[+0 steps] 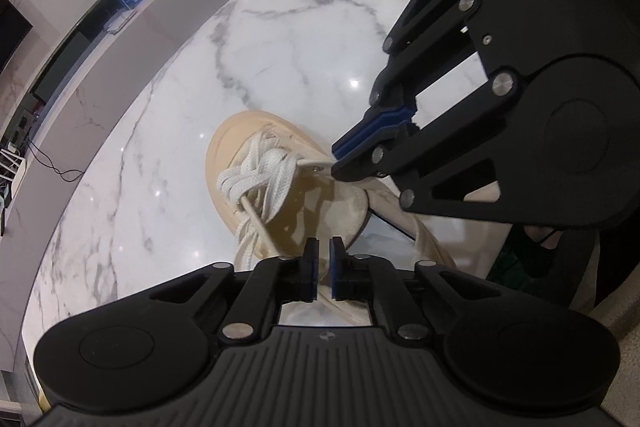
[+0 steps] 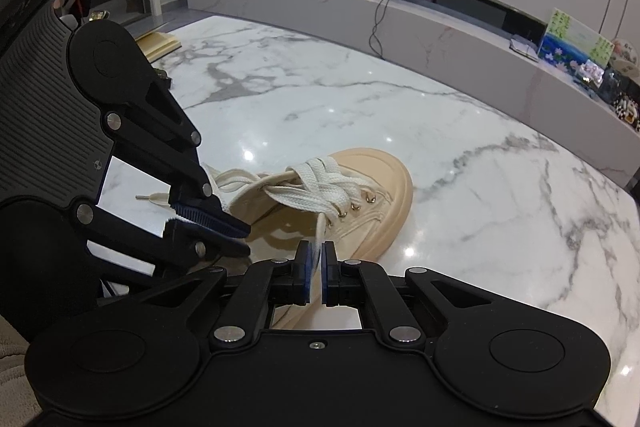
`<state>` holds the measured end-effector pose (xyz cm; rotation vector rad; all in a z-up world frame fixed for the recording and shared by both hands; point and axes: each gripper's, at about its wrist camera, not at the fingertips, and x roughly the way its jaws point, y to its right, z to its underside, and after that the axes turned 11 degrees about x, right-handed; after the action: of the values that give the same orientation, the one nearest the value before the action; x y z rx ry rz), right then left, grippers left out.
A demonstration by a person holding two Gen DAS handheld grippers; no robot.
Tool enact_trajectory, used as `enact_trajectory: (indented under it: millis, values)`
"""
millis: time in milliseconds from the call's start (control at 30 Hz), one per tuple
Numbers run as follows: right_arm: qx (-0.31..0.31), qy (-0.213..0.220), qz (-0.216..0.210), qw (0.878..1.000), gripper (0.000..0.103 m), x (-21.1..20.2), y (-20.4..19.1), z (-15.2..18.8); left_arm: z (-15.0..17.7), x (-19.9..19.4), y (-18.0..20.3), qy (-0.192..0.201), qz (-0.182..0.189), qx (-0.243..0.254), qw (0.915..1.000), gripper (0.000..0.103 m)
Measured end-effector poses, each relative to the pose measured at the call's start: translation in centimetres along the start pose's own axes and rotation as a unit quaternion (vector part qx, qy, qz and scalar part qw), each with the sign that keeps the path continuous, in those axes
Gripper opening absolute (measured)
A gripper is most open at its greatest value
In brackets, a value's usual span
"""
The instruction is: Lace up shoes with both hands
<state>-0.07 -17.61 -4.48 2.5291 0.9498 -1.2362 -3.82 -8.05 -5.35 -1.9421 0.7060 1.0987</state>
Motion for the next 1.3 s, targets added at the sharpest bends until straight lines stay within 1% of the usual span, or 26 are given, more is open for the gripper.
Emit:
enact_trajectory:
  millis: [100,167,267,300,467,567,667,700,867,933,967,1100,1300]
  values:
    - [0.003,0.000,-0.001,1.000,0.002,-0.1,0.1,0.0,0.0,-0.4,0.8,0.003,-0.011,0.035,0.9993,0.005]
    - [0.005,0.000,-0.001,1.000,0.002,-0.1,0.2,0.0,0.0,-0.9,1.6,0.011,-0.022,0.069,0.9973,0.006]
    - [0.006,0.000,-0.004,1.000,0.002,-0.2,0.3,0.0,0.0,-1.5,2.4,0.012,-0.035,0.116,0.9925,0.015]
    - [0.006,0.000,-0.005,1.000,0.002,-0.2,0.3,0.0,0.0,-1.5,2.5,0.011,-0.036,0.125,0.9915,0.015]
    - [0.005,-0.002,-0.008,1.000,0.003,-0.3,0.3,0.1,-0.6,-1.2,2.8,-0.002,-0.037,0.162,0.9860,0.015]
    - [0.007,-0.004,-0.011,1.000,0.003,-0.3,0.4,0.1,-0.9,-0.2,3.2,-0.022,-0.029,0.192,0.9808,0.015]
    - [0.007,-0.006,-0.015,1.000,0.003,-0.2,0.5,0.1,-0.9,1.1,3.8,-0.035,-0.025,0.222,0.9741,0.022]
    - [0.007,-0.006,-0.016,1.000,0.003,-0.2,0.5,0.1,-0.9,1.3,3.8,-0.037,-0.023,0.225,0.9733,0.022]
    - [0.007,-0.013,-0.021,1.000,0.003,0.1,0.6,0.2,-1.0,2.1,3.1,-0.045,-0.010,0.214,0.9756,0.022]
    - [0.007,-0.014,-0.023,1.000,0.003,0.1,0.6,0.2,-0.9,2.2,2.9,-0.048,-0.001,0.206,0.9773,0.018]
    - [0.007,-0.015,-0.024,1.000,0.003,0.1,0.7,0.2,-0.8,2.3,2.7,-0.051,0.004,0.201,0.9783,0.013]
    - [0.007,-0.017,-0.026,0.999,0.003,0.3,0.8,0.2,-0.6,2.3,2.0,-0.054,0.005,0.180,0.9822,0.004]
    - [0.006,-0.018,-0.029,0.999,0.003,0.3,0.8,0.1,-0.2,1.4,1.4,-0.037,0.006,0.153,0.9875,0.001]
